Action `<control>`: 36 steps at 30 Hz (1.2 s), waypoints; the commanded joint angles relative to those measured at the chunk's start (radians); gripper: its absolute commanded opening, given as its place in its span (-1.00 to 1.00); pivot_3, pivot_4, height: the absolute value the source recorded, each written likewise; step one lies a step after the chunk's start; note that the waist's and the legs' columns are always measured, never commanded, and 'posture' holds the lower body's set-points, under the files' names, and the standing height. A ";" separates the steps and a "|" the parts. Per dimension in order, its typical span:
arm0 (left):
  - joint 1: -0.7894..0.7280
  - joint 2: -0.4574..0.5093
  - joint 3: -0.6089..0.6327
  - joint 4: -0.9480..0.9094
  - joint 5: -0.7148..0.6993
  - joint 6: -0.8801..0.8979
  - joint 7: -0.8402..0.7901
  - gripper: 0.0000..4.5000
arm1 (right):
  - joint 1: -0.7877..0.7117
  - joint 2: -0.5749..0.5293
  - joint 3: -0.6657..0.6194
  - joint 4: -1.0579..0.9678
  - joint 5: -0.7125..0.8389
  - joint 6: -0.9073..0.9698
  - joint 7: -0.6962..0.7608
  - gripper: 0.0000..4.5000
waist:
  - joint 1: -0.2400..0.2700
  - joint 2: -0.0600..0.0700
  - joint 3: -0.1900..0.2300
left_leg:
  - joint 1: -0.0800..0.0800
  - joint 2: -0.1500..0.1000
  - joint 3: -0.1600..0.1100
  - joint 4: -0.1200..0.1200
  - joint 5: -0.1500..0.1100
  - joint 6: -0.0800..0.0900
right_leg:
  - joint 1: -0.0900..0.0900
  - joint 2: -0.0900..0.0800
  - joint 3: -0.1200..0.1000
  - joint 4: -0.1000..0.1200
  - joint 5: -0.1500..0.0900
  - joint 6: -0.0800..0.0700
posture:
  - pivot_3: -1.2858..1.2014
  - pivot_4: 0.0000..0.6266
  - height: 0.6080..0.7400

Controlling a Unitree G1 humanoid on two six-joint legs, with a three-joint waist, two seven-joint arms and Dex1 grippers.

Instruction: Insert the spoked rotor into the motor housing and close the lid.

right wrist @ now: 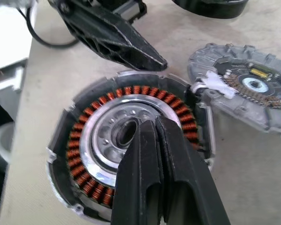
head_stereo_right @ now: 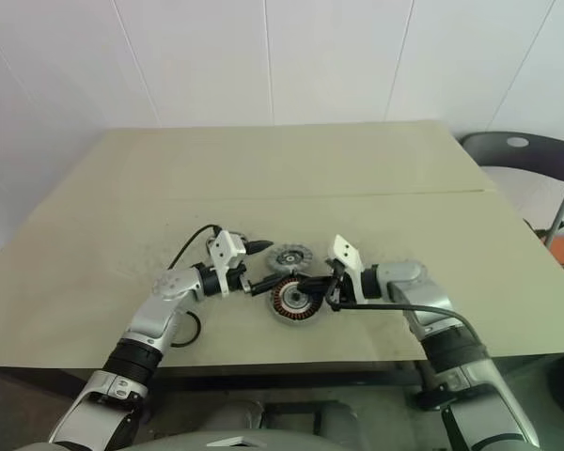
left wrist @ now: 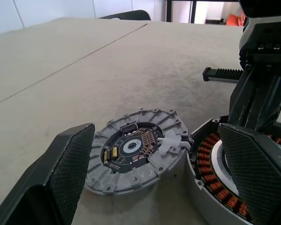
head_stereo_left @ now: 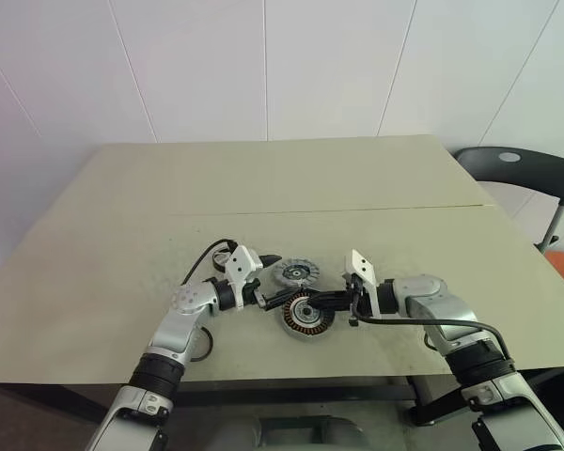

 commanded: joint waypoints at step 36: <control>-0.012 0.008 -0.006 -0.013 0.006 -0.008 -0.004 1.00 | -0.003 0.000 -0.019 -0.088 0.033 0.034 0.008 -0.98 | 0.000 0.001 0.001 | -0.002 0.000 0.000 -0.001 0.000 0.000 | -0.002 0.000 0.000 0.000 0.000 0.000 | 0.03 -1.00 1.00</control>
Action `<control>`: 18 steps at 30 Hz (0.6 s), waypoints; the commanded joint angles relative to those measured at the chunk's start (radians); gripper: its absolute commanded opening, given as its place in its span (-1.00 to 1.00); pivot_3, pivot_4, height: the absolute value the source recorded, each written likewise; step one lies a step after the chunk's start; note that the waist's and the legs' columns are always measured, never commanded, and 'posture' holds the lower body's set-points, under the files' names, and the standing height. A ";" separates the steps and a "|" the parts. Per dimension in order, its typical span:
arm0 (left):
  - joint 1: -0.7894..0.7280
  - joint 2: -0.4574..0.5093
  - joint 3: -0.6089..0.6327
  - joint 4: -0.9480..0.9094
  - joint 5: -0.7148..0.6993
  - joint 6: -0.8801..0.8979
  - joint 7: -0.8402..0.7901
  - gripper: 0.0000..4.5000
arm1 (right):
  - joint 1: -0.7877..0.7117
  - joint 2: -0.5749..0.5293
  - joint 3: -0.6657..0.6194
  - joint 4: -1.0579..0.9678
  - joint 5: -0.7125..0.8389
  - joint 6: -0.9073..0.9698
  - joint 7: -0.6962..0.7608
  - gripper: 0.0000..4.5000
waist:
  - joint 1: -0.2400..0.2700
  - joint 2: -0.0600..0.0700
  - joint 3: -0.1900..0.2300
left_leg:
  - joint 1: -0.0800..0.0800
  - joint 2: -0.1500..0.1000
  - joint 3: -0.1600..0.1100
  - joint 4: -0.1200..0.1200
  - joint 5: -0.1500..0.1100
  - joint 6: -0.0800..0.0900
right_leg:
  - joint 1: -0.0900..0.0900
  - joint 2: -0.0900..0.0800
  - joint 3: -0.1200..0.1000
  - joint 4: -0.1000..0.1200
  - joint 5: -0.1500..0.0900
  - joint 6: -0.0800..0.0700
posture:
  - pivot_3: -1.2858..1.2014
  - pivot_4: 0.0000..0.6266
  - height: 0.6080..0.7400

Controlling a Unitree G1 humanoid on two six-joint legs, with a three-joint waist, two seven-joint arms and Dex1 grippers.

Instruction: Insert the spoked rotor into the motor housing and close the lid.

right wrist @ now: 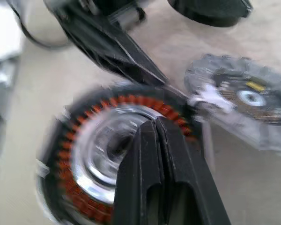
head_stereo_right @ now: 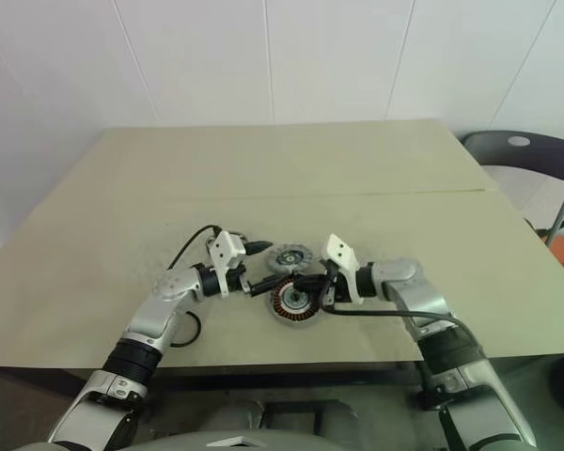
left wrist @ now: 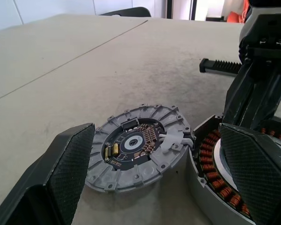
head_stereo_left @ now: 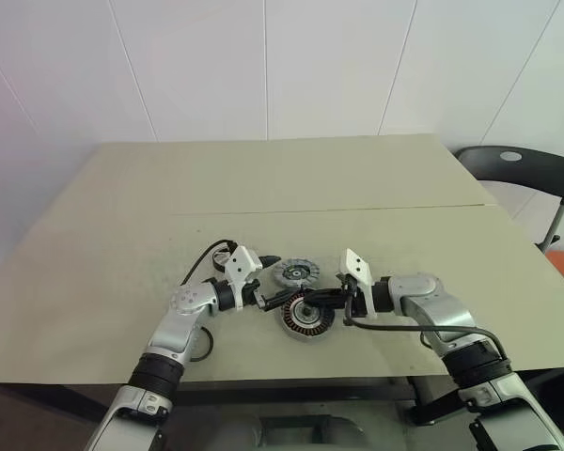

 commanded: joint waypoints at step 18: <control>-0.018 0.004 -0.004 -0.007 0.010 -0.013 -0.001 1.00 | -0.016 -0.016 0.026 0.019 -0.089 -0.056 -0.066 -0.98 | -0.002 0.000 0.000 | 0.002 0.000 0.000 0.000 -0.001 -0.001 | 0.002 0.000 0.000 0.000 0.000 0.000 | 0.03 -1.00 1.00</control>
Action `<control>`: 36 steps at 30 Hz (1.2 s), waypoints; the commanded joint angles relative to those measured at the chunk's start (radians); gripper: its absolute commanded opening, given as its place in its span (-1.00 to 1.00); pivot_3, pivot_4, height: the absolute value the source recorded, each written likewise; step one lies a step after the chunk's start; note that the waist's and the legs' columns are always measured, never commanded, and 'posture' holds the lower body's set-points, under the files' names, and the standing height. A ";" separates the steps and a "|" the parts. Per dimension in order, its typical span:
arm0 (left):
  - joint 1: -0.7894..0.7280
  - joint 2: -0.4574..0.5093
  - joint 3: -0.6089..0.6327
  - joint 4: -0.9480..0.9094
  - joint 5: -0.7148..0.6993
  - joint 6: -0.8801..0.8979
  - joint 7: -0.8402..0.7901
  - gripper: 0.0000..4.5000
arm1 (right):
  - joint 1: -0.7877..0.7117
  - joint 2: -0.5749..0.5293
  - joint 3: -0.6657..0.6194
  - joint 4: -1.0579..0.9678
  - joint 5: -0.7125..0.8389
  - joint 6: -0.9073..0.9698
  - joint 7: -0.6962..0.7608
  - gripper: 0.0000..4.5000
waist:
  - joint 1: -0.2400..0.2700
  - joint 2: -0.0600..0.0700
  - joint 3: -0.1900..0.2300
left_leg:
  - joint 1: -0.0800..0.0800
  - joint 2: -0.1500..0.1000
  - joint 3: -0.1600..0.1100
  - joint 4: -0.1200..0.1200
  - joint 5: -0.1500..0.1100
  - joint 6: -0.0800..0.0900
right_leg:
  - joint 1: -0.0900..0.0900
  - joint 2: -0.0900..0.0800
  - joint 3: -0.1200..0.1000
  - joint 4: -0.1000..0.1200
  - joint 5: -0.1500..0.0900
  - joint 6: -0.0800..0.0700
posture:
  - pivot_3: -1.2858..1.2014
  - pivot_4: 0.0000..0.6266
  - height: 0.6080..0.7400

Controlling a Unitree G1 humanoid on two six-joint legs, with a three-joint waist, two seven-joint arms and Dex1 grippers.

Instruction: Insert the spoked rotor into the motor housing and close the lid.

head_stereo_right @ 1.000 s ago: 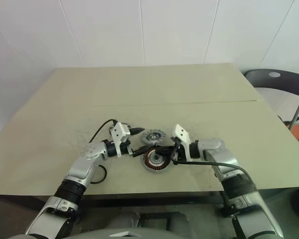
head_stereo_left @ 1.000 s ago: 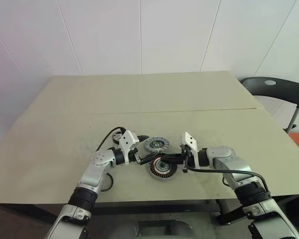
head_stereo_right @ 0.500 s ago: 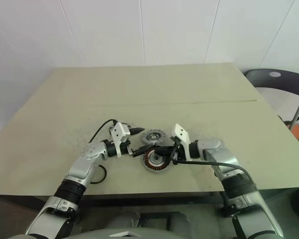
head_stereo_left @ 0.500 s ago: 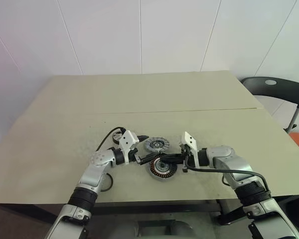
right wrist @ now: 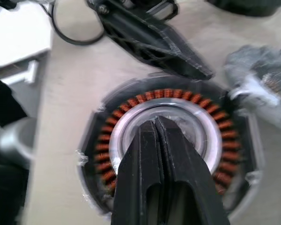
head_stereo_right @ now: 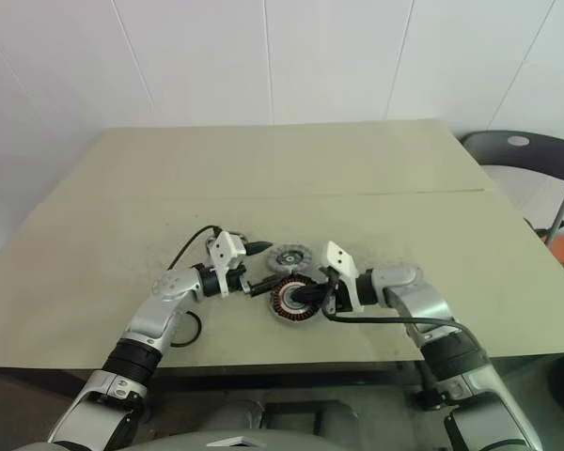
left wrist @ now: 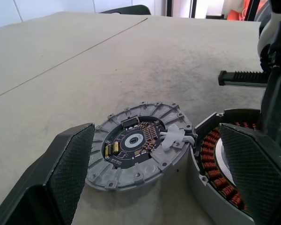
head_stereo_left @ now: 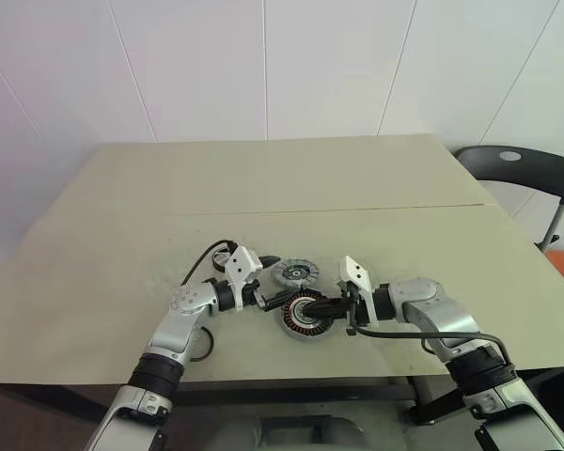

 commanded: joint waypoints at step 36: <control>-0.034 -0.001 -0.007 0.023 0.024 -0.026 -0.004 1.00 | -0.008 0.076 0.006 0.051 -0.044 0.020 -0.123 -0.98 | 0.000 0.000 0.000 | 0.001 0.001 0.000 0.000 -0.001 -0.001 | 0.000 0.000 -0.001 0.000 0.001 -0.001 | 0.03 -1.00 1.00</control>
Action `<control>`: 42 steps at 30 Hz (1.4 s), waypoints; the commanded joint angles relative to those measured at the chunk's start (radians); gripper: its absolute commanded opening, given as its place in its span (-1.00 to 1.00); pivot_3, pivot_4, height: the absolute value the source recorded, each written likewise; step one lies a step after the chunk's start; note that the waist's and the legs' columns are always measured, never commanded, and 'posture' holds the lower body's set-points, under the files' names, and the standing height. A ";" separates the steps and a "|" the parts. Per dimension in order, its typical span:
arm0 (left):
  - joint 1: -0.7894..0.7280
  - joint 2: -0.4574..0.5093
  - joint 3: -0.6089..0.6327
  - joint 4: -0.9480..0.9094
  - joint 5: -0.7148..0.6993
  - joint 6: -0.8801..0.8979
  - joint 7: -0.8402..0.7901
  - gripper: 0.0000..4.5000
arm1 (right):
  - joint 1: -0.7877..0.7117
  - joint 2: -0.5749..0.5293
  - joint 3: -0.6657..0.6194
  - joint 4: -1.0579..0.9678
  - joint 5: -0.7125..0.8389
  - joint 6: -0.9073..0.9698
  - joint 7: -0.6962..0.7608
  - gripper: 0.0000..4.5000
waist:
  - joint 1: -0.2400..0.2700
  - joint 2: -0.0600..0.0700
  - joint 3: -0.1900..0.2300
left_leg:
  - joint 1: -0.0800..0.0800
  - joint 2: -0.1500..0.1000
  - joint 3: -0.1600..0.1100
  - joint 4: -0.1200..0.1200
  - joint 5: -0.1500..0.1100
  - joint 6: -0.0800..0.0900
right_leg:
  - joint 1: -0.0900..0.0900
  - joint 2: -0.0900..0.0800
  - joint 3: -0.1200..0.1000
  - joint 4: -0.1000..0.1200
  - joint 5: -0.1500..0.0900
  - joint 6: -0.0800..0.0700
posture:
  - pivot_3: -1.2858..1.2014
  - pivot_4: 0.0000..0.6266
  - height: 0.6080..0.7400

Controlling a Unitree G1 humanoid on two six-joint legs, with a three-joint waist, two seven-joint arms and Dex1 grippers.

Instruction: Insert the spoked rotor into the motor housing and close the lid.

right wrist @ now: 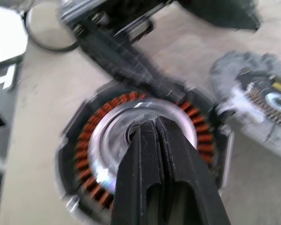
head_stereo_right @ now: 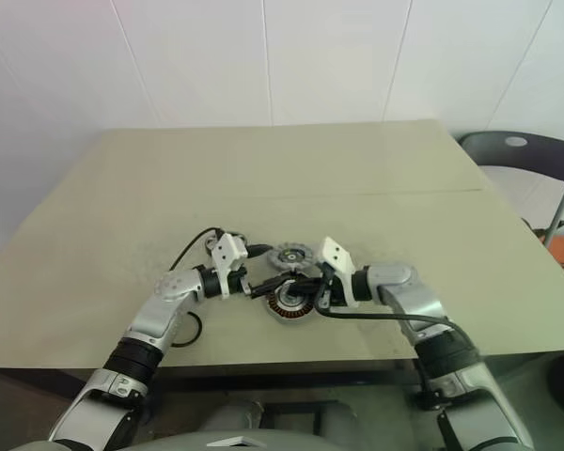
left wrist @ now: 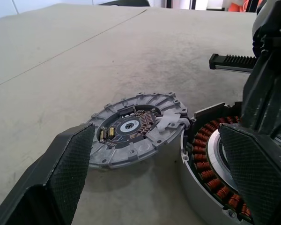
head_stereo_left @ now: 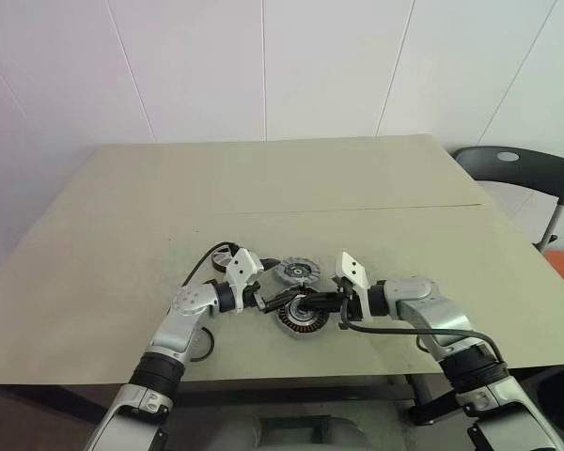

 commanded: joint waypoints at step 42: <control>-0.020 0.010 0.015 -0.019 -0.017 -0.014 -0.015 1.00 | -0.006 0.048 -0.159 -0.052 0.240 0.136 0.078 -0.98 | 0.002 0.000 0.000 | -0.002 0.000 0.000 -0.001 0.001 0.002 | -0.003 0.000 0.000 0.000 0.000 0.000 | 0.03 -1.00 1.00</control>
